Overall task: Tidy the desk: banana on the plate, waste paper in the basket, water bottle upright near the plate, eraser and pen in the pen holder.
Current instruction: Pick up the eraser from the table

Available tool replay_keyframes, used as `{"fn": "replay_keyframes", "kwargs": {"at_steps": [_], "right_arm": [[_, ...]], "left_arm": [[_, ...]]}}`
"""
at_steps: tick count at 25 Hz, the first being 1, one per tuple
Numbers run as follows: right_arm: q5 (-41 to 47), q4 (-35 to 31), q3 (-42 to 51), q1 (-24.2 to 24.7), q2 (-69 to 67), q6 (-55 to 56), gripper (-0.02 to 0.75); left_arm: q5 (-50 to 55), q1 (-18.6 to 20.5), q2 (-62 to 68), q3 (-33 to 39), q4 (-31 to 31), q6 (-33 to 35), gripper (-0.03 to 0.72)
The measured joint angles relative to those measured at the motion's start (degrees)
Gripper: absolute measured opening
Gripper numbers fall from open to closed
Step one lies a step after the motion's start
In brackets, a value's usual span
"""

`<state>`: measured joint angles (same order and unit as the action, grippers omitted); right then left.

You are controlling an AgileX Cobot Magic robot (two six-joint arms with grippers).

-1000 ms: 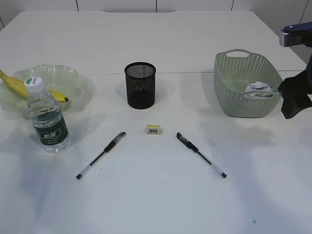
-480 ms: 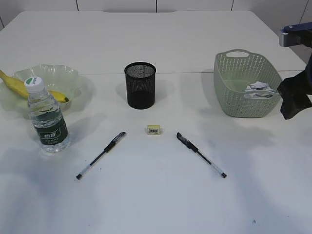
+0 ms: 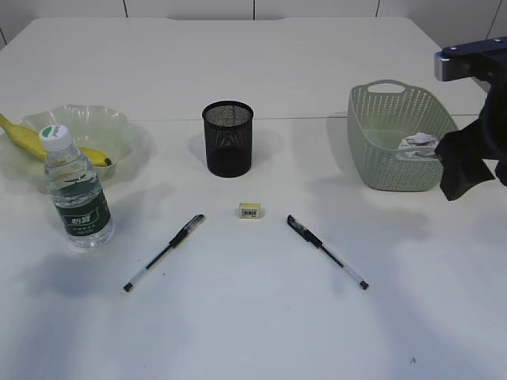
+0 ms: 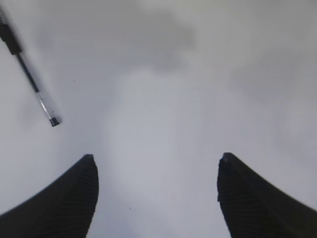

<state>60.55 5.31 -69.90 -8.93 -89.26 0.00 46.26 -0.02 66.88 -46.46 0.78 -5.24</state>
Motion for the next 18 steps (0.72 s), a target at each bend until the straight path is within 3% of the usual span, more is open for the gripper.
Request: {"fn": "replay_keyframes", "kwargs": {"at_steps": [5,10,18], "right_arm": [[-0.1,-0.1,0.0,-4.6,-0.1,-0.5,0.557],[-0.6,-0.4,-3.2,-8.5,-1.4,-0.6,0.557],[3.3,-3.7,-20.2,-12.5,-11.1,0.4,0.557]], "left_arm": [[10.1,-0.1,-0.1,-0.7,-4.6,4.9,0.512],[11.3,-0.1,-0.2,-0.6,-8.8,5.9,0.512],[8.5,-0.1,-0.2,-0.6,-10.5,6.1,0.494]]}}
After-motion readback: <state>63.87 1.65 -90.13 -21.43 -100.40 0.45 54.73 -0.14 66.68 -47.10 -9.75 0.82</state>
